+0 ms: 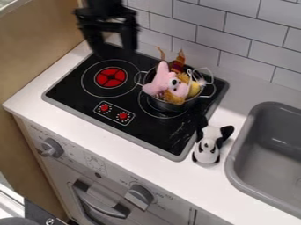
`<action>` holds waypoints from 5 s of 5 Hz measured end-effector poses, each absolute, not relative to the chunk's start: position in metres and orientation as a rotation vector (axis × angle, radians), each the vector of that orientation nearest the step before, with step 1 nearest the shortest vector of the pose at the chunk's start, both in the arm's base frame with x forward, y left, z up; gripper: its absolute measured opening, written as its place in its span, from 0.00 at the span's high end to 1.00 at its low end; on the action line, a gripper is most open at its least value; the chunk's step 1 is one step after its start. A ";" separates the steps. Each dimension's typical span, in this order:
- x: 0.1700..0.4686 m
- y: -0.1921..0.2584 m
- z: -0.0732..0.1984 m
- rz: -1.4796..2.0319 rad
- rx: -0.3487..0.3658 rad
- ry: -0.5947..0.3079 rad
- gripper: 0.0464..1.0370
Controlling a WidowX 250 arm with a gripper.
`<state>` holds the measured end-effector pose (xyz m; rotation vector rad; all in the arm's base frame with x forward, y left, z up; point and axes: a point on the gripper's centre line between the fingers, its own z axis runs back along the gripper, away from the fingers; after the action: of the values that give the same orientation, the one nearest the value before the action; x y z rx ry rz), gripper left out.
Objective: Put the silver pot to the left side of the burner
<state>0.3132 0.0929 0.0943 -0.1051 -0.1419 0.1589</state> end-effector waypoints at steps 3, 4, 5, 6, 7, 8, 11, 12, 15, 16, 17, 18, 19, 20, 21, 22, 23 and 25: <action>0.324 0.072 0.065 0.259 -0.021 -0.276 0.04; 0.328 0.070 0.060 0.263 -0.005 -0.336 0.04; 0.331 0.069 0.059 0.262 -0.001 -0.370 0.04; 0.336 0.071 0.060 0.252 0.006 -0.402 0.04; 0.339 0.071 0.057 0.235 0.008 -0.414 0.04; 0.341 0.073 0.057 0.224 0.003 -0.428 0.04; 0.343 0.085 0.062 0.195 -0.034 -0.397 0.04; 0.342 0.091 0.067 0.186 -0.041 -0.385 0.04; 0.354 0.090 0.047 0.191 -0.044 -0.436 0.04; 0.355 0.087 0.043 0.204 -0.038 -0.451 0.04; 0.354 0.081 0.040 0.204 -0.033 -0.459 0.04; 0.355 0.076 0.038 0.211 -0.028 -0.474 0.04; 0.354 0.076 0.035 0.215 -0.016 -0.486 0.04; 0.350 0.076 0.026 0.207 -0.010 -0.482 0.04; 0.349 0.075 0.021 0.209 -0.006 -0.499 0.04; 0.345 0.073 0.016 0.212 -0.005 -0.511 0.04; 0.340 0.069 0.010 0.220 -0.008 -0.513 0.04; 0.336 0.061 0.007 0.246 -0.022 -0.495 0.35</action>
<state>0.3364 0.0609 0.0069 -0.0225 -0.4950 0.2456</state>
